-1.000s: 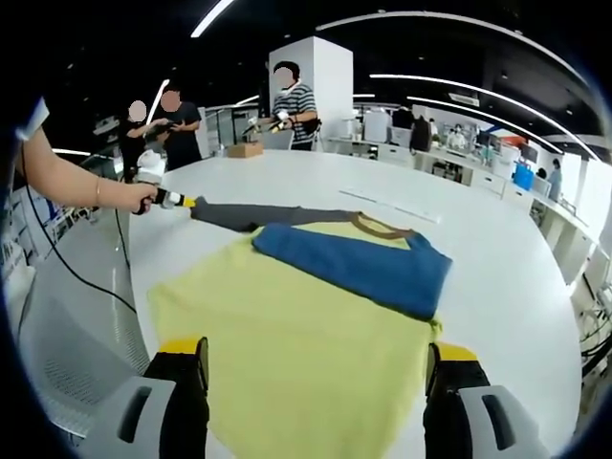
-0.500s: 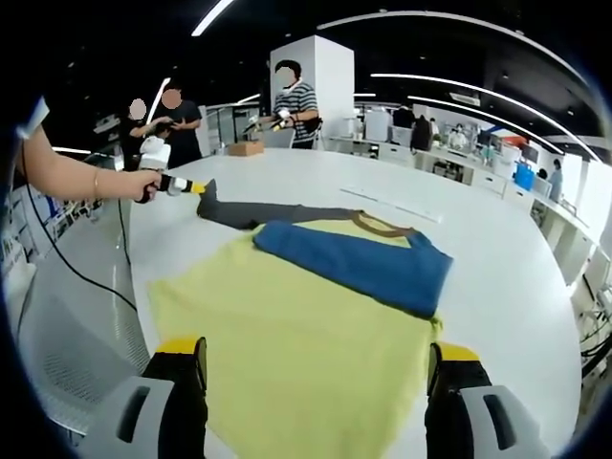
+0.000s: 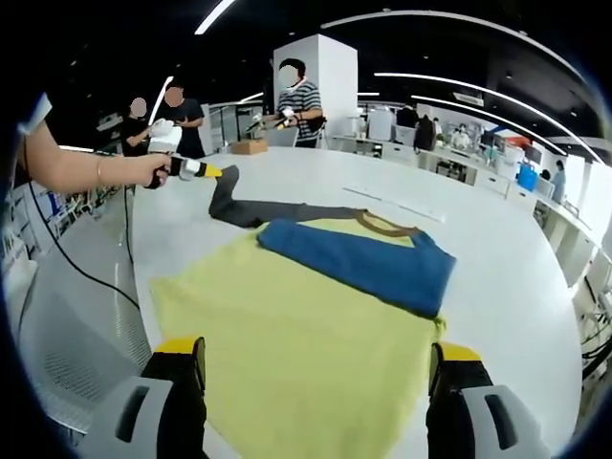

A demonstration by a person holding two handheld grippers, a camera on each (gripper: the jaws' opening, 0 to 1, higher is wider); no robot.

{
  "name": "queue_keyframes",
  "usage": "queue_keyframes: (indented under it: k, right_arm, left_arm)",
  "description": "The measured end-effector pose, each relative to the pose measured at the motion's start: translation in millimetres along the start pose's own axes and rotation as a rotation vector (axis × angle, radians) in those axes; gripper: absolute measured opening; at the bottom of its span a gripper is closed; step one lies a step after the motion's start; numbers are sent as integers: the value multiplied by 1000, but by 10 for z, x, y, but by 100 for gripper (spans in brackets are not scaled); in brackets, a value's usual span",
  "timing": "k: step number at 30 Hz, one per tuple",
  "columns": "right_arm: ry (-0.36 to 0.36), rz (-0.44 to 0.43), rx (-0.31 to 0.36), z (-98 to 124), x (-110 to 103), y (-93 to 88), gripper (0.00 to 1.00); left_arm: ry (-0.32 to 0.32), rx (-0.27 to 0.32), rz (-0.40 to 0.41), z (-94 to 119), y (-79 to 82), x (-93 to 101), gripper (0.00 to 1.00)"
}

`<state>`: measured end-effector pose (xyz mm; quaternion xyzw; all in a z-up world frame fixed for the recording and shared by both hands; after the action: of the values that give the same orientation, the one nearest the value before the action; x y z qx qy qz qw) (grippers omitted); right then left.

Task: Fold the garment on the visible template until the final outline fits inside the template.

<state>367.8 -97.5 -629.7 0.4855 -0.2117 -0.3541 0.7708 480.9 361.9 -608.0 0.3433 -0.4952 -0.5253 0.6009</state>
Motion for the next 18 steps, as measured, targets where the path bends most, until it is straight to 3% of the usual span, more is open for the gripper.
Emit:
queue_keyframes:
  k: [18]
  right_arm:
    - [-3,-2,-7,5,-11,-13,97]
  left_arm:
    - [-166,3,-49,-333,222,628,0]
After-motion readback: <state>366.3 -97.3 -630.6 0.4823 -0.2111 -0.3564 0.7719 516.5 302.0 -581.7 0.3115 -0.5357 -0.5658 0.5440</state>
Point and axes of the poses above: the point that each gripper's makers call its tool centre point, and the gripper's own axes: z roughly backward along the fingers, x roughly to its right, y roughly out of its top, the point moved 9 cm from there along z, roughly backward along the fingers, and after that the axes turned 10 degrees about x, right-handed, at the moved point
